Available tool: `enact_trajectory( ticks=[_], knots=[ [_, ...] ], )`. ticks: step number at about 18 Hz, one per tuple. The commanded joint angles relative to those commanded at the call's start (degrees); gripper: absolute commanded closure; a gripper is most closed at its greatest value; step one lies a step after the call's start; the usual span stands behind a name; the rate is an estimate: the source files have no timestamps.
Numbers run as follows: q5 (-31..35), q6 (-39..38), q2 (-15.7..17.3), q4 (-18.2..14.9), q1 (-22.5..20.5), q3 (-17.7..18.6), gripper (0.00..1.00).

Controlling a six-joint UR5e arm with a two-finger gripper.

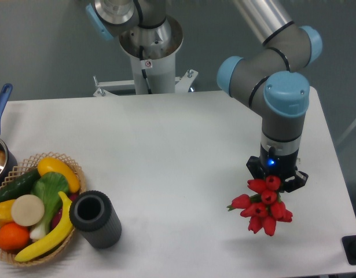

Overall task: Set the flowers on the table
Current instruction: 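Lower the held red tulip bunch toward the table surface, then open the gripper to release the tulips onto the table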

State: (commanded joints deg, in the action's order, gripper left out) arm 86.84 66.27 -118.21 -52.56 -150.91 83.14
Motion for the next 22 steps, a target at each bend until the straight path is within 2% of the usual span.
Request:
enact_trajectory(
  ticks=[9, 15, 17, 18, 19, 20, 22],
  knots=[
    [0.3, -0.3, -2.3, -0.1, 1.0, 0.1, 0.76],
    [0.4, -1.8, -5.3, 0.0, 3.2, 0.0, 0.61],
    [0.4, -2.4, -5.3, 0.0, 3.2, -0.1, 0.49],
    [0.3, -2.8, -5.3, 0.0, 3.3, -0.2, 0.33],
    [0.2, -3.3, -5.3, 0.1, 3.3, -0.2, 0.06],
    [0.2, -3.9, -5.3, 0.1, 3.3, -0.2, 0.0],
    [0.1, -4.8, -5.2, 0.2, 3.3, -0.1, 0.0]
  ],
)
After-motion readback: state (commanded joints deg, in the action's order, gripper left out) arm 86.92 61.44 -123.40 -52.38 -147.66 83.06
